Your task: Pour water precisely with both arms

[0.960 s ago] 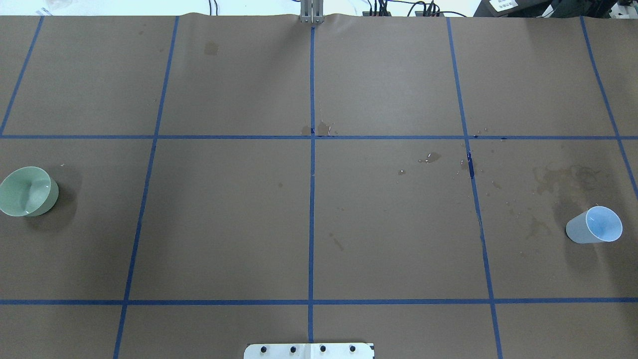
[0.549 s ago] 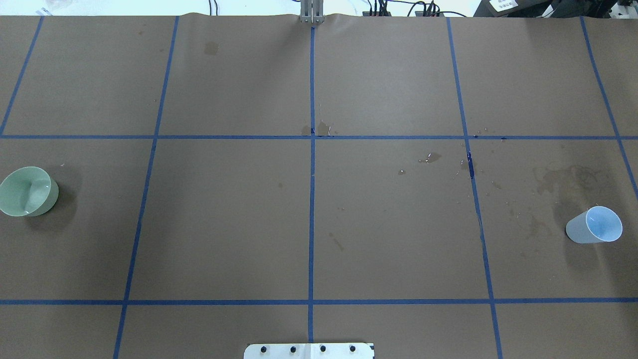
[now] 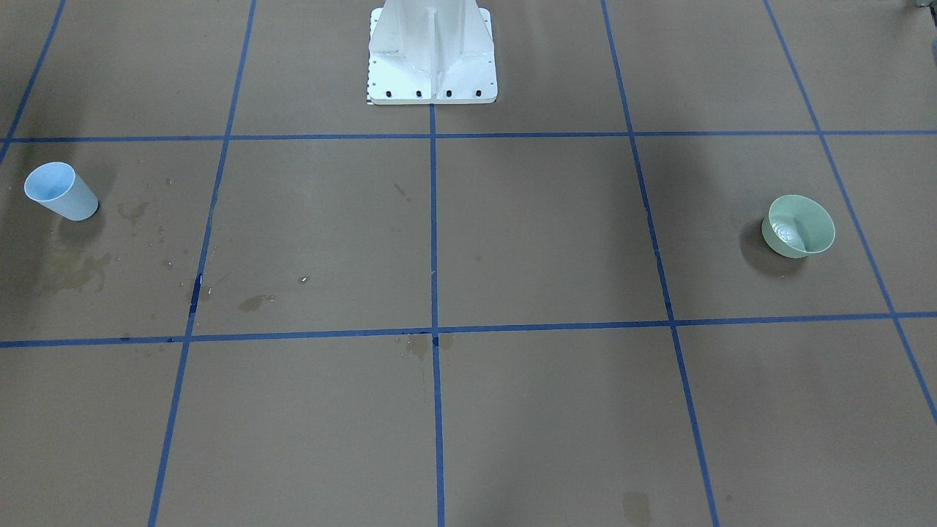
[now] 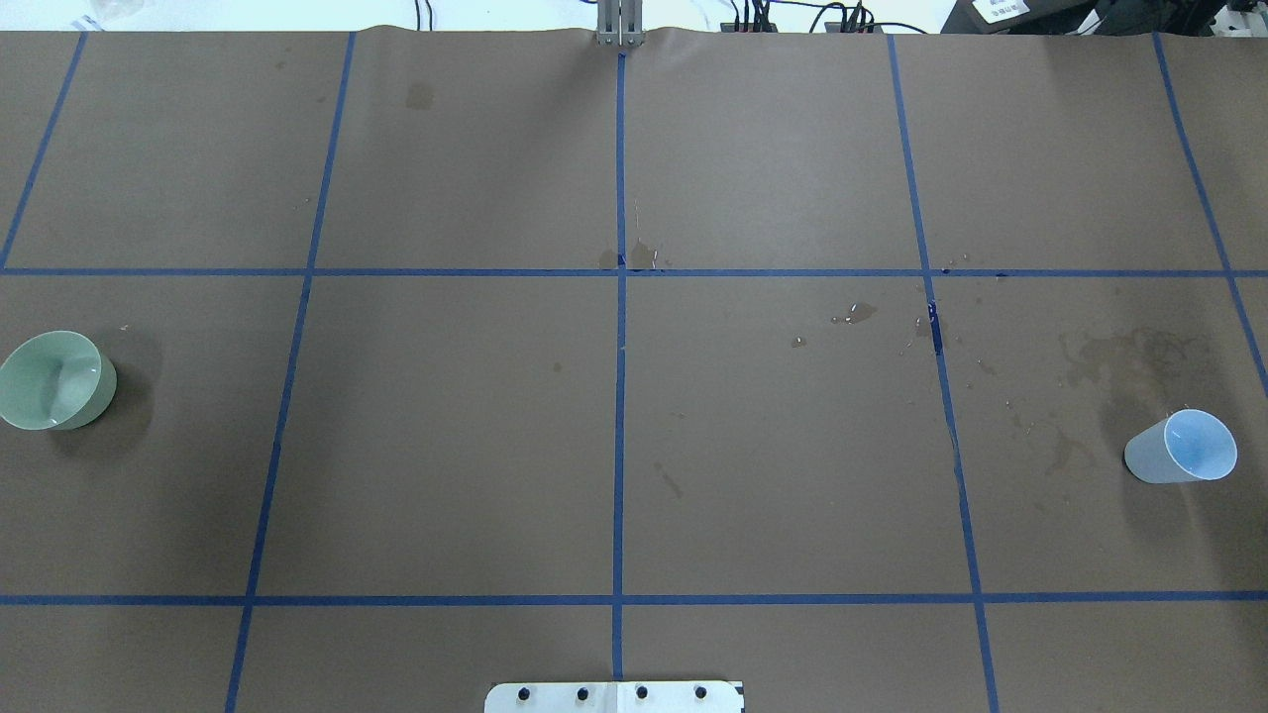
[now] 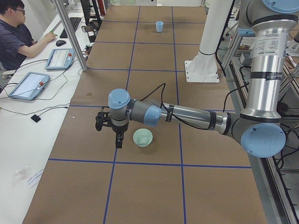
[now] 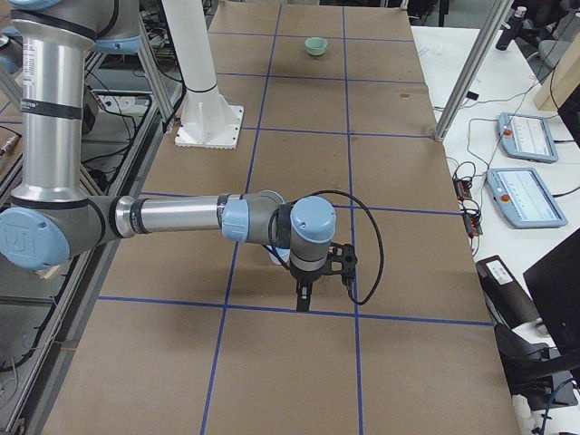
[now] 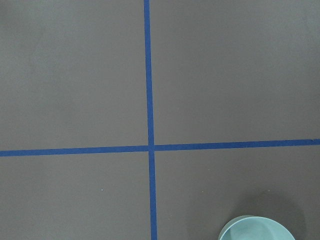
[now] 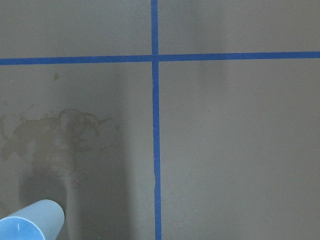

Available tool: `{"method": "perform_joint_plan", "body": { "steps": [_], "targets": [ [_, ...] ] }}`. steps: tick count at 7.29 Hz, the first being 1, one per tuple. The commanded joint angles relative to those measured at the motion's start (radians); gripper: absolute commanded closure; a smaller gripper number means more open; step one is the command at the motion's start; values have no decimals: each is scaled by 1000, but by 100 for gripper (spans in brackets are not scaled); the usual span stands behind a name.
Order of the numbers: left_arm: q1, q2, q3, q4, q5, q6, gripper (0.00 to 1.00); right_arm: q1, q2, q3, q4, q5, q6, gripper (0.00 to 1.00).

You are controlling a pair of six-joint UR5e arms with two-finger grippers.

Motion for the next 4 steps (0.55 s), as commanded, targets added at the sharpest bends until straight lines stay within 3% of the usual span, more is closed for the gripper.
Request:
{"method": "perform_joint_plan", "body": {
  "steps": [1, 2, 4],
  "targets": [
    [138, 59, 114, -374, 6, -284, 0, 0, 4, 1, 2, -1, 0, 0],
    [207, 60, 176, -509, 12, -390, 0, 0, 4, 1, 2, -3, 0, 0],
    [286, 68, 187, -551, 13, -434, 0, 1, 4, -1, 2, -3, 0, 0]
  ]
}}
